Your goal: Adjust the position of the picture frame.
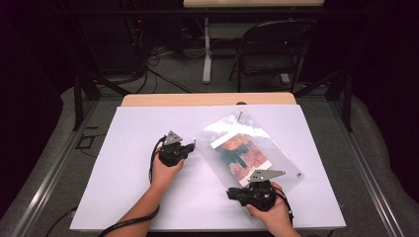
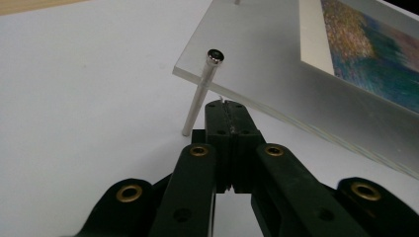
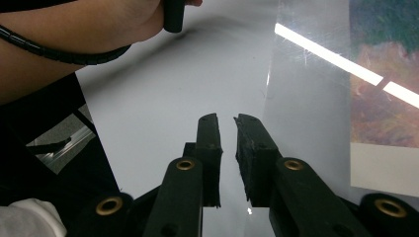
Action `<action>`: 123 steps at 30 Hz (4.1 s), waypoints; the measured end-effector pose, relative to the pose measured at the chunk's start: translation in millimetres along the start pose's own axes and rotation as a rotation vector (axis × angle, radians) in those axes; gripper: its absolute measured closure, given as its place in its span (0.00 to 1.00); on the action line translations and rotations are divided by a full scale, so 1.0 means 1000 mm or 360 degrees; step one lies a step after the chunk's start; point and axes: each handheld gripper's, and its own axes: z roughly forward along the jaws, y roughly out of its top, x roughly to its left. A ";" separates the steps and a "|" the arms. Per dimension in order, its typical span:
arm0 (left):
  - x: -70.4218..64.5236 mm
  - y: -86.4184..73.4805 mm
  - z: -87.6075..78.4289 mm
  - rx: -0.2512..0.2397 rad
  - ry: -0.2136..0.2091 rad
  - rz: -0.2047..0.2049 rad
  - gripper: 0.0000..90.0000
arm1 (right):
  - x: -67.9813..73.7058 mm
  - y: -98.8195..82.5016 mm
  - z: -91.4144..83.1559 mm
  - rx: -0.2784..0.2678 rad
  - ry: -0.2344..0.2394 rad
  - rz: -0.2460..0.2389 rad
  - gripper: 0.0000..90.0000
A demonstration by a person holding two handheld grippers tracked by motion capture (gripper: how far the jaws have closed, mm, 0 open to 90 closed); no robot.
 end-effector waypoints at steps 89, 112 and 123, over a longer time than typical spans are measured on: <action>-0.017 -0.011 -0.035 0.0037 -0.0176 0.0290 0.93 | -0.002 0.015 0.009 0.0239 -0.0049 0.0069 1.00; -0.047 -0.021 -0.046 0.0032 -0.0308 0.0308 0.95 | -0.052 0.041 0.014 0.0267 -0.0082 0.0321 1.00; -0.073 -0.024 -0.048 0.0008 -0.0427 0.0317 0.95 | -0.082 0.053 0.014 0.0248 -0.0151 0.0438 1.00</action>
